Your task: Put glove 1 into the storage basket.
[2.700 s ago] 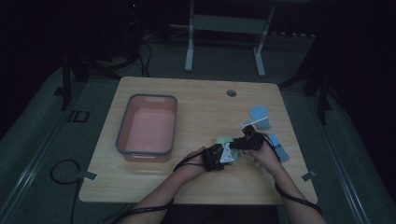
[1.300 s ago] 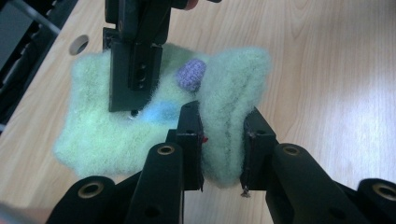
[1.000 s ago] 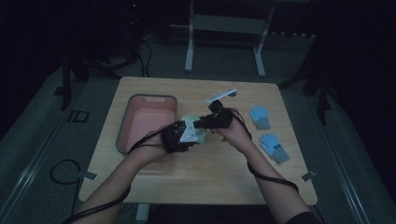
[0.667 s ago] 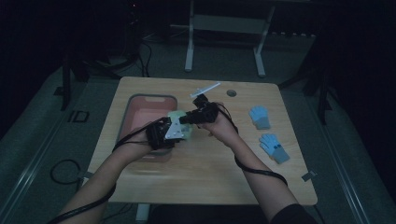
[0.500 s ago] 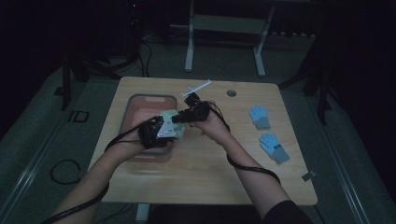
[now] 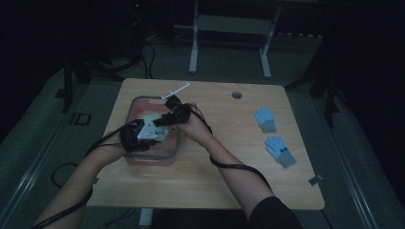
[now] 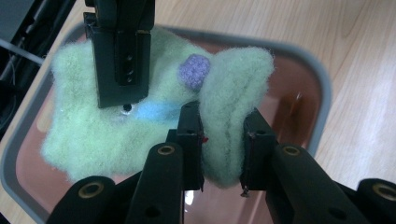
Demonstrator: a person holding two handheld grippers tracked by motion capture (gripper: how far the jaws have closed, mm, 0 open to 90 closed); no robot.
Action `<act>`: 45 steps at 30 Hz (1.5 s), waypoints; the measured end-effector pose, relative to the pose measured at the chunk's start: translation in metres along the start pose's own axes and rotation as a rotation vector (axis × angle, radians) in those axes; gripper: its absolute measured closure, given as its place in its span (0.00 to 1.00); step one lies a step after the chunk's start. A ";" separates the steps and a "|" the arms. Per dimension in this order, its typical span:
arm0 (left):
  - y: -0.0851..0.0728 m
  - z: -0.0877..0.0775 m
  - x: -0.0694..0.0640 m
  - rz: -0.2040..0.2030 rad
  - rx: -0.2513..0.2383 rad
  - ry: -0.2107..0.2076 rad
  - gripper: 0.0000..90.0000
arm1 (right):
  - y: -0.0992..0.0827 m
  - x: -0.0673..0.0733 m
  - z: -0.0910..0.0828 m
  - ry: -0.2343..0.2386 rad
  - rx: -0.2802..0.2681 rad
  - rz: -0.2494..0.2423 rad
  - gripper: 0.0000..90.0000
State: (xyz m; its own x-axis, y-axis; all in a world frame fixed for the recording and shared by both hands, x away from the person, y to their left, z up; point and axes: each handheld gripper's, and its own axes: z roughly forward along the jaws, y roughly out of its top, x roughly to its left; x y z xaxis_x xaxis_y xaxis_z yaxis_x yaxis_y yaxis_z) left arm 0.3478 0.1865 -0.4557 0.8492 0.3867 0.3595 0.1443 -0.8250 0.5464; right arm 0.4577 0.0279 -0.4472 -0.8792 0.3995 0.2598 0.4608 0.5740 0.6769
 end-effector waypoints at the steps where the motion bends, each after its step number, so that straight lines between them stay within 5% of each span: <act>1: -0.003 0.002 0.001 -0.005 0.004 -0.005 0.82 | 0.001 -0.001 0.004 0.002 0.002 0.000 0.77; 5: -0.012 0.012 0.003 -0.023 0.017 -0.026 0.82 | -0.001 -0.004 0.018 0.002 0.017 0.015 0.77; 10: -0.014 0.026 0.002 0.001 0.048 -0.041 0.82 | -0.007 -0.008 0.029 -0.007 0.050 0.020 0.77; 24: -0.012 0.055 0.019 -0.040 0.114 -0.131 0.81 | -0.008 -0.026 0.039 -0.039 0.103 0.081 0.71; 32: -0.013 0.066 0.023 -0.062 0.178 -0.174 0.67 | -0.009 -0.031 0.032 -0.065 0.130 0.092 0.64; 38: -0.010 0.061 0.022 -0.100 0.183 -0.143 0.52 | -0.012 -0.030 0.022 -0.052 0.111 0.088 0.61; 40: -0.009 0.055 0.023 -0.147 0.179 -0.135 0.49 | -0.012 -0.027 0.015 -0.045 0.100 0.082 0.60; 45: -0.005 0.037 0.026 -0.218 0.109 -0.099 0.46 | -0.013 -0.019 -0.004 -0.026 0.056 0.061 0.56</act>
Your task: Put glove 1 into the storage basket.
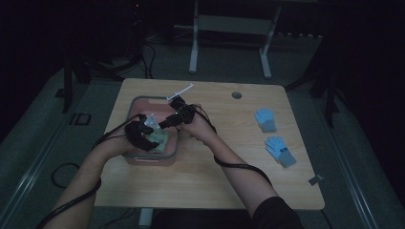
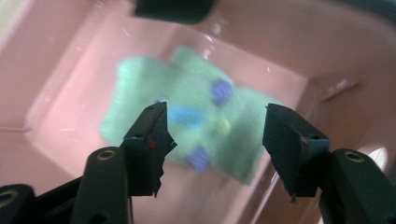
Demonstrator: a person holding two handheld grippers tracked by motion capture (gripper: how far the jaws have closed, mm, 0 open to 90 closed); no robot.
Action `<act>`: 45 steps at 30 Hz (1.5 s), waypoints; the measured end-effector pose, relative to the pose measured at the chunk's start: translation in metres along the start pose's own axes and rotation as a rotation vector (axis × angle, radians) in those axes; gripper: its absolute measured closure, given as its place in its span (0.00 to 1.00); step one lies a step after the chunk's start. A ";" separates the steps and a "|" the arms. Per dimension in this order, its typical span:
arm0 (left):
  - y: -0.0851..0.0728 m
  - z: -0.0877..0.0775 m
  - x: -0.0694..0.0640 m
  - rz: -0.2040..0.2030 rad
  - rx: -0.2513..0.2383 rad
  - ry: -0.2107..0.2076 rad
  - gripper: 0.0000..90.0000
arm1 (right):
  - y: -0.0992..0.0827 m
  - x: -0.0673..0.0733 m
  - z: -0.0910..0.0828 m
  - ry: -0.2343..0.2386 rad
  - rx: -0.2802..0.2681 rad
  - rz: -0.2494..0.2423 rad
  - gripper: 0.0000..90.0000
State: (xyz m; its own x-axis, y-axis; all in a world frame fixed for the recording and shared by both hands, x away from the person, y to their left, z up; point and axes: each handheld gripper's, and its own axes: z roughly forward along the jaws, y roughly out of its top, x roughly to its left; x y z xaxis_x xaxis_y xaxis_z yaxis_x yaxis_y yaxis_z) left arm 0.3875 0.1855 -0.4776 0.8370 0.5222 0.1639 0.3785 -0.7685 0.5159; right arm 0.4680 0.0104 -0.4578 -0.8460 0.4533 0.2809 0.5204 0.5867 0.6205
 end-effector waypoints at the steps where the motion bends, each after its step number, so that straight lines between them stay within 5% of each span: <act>1: 0.000 -0.003 0.000 -0.015 -0.017 0.002 0.46 | -0.001 0.001 -0.004 0.007 -0.001 -0.004 0.55; 8: 0.009 -0.016 -0.011 -0.039 -0.061 -0.013 0.46 | -0.012 0.005 -0.028 -0.006 -0.027 -0.031 0.54; 10: 0.014 -0.018 -0.017 -0.020 -0.061 0.000 0.46 | -0.017 0.005 -0.035 -0.013 -0.027 -0.033 0.54; 14: 0.025 -0.018 -0.028 -0.004 -0.088 -0.038 0.46 | -0.029 -0.001 -0.046 -0.024 -0.025 -0.027 0.54; 31: 0.065 0.002 -0.063 0.044 -0.136 -0.115 0.41 | -0.088 -0.035 -0.100 -0.094 -0.055 0.008 0.49; 45: 0.076 0.024 -0.089 0.090 -0.149 -0.168 0.39 | -0.127 -0.052 -0.133 -0.098 -0.071 0.044 0.44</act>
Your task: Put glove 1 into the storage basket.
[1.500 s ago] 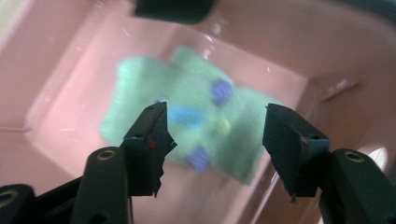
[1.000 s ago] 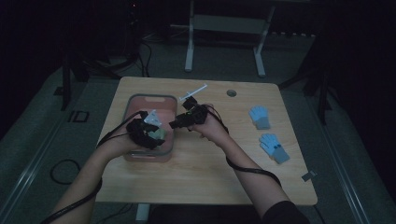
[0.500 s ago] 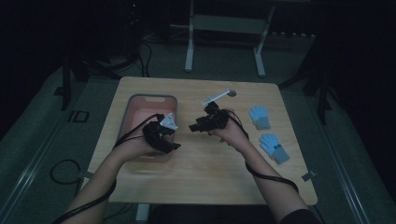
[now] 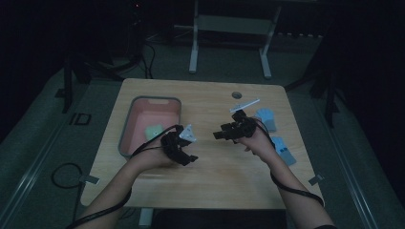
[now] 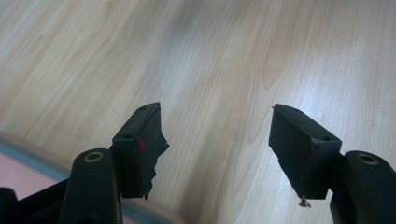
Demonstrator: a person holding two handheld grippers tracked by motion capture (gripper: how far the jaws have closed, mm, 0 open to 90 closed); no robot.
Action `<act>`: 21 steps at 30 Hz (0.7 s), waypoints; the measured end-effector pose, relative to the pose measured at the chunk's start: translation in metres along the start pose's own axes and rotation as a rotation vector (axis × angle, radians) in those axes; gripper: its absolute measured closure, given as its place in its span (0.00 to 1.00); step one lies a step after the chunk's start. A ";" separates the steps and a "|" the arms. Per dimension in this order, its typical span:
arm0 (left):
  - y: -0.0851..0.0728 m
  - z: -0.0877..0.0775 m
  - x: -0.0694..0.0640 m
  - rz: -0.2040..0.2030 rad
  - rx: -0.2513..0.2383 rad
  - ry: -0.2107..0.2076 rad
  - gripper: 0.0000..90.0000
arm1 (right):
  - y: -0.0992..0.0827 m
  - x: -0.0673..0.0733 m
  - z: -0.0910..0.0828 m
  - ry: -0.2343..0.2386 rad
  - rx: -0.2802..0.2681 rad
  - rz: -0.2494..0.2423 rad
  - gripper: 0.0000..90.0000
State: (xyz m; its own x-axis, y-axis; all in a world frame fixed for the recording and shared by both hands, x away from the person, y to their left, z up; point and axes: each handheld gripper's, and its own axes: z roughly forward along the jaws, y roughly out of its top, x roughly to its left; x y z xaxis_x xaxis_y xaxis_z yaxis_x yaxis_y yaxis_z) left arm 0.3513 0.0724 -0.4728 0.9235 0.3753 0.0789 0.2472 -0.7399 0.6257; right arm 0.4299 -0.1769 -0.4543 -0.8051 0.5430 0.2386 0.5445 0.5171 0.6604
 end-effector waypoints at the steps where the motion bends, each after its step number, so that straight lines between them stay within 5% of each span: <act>1: 0.000 0.002 -0.002 0.003 -0.002 -0.008 0.39 | -0.003 -0.001 -0.002 -0.003 0.001 -0.001 0.43; 20: -0.003 0.040 -0.030 0.011 -0.010 -0.023 0.37 | -0.053 -0.025 -0.034 -0.089 -0.026 -0.013 0.48; 21: -0.004 0.044 -0.035 0.028 -0.002 0.007 0.37 | -0.055 -0.026 -0.035 -0.092 -0.025 -0.012 0.48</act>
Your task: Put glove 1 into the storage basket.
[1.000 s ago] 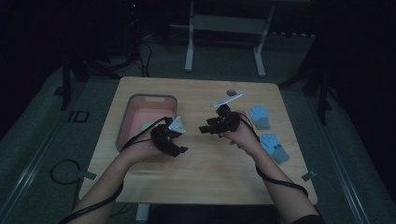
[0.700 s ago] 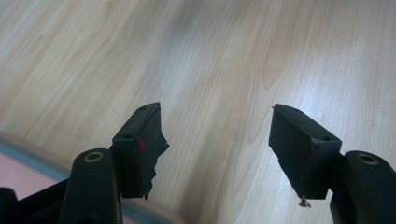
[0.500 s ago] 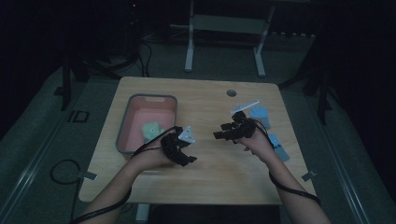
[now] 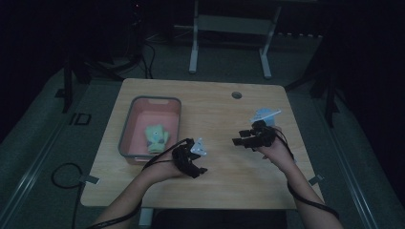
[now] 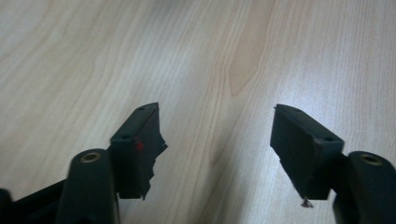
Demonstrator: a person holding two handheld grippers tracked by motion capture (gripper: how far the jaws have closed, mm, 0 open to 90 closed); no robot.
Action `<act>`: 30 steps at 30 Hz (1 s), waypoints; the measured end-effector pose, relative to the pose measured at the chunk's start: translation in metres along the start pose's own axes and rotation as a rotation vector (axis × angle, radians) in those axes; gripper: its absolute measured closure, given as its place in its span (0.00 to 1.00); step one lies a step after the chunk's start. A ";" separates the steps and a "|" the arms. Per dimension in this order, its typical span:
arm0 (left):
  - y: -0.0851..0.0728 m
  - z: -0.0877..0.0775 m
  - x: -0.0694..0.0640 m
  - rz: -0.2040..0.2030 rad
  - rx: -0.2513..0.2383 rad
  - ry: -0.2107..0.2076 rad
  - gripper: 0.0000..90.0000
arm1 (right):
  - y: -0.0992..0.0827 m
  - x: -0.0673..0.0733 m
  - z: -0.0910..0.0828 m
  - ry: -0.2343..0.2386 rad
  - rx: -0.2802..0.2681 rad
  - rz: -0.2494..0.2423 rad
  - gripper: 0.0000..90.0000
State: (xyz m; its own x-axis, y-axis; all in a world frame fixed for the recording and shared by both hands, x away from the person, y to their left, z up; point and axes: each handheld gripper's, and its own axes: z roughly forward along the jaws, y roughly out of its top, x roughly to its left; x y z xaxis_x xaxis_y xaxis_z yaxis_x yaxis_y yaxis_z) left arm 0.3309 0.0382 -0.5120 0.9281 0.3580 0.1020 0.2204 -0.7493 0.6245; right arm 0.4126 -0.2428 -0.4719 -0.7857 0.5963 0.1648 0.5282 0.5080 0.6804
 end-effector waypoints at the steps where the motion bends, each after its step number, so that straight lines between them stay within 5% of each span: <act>1: 0.001 0.001 -0.003 -0.003 0.001 0.011 0.31 | -0.006 -0.005 -0.004 -0.022 0.001 -0.001 0.48; 4: 0.004 0.001 -0.019 0.049 -0.013 0.028 0.31 | -0.014 -0.012 -0.010 -0.039 0.003 0.011 0.48; 8: 0.004 0.006 -0.028 0.056 -0.017 0.016 0.31 | -0.025 -0.021 -0.016 -0.053 0.002 0.040 0.48; 16: -0.006 0.023 -0.030 0.009 -0.012 0.019 0.31 | -0.042 -0.044 -0.037 -0.123 -0.014 0.077 0.49; 20: -0.011 0.031 -0.032 -0.016 -0.007 0.015 0.22 | -0.048 -0.057 -0.047 -0.171 -0.018 0.068 0.51; 24: -0.014 0.036 -0.033 -0.035 -0.022 -0.038 0.14 | -0.053 -0.071 -0.055 -0.203 -0.040 0.081 0.53; 30: -0.019 0.041 -0.032 -0.074 -0.051 -0.028 0.06 | -0.051 -0.088 -0.058 -0.260 -0.055 0.112 0.55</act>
State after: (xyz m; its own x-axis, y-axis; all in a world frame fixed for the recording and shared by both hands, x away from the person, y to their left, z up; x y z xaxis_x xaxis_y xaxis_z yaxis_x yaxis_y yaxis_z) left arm 0.3089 0.0184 -0.5591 0.9179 0.3954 0.0328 0.2740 -0.6915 0.6683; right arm 0.4360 -0.3572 -0.4798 -0.6106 0.7898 0.0572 0.5832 0.3996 0.7073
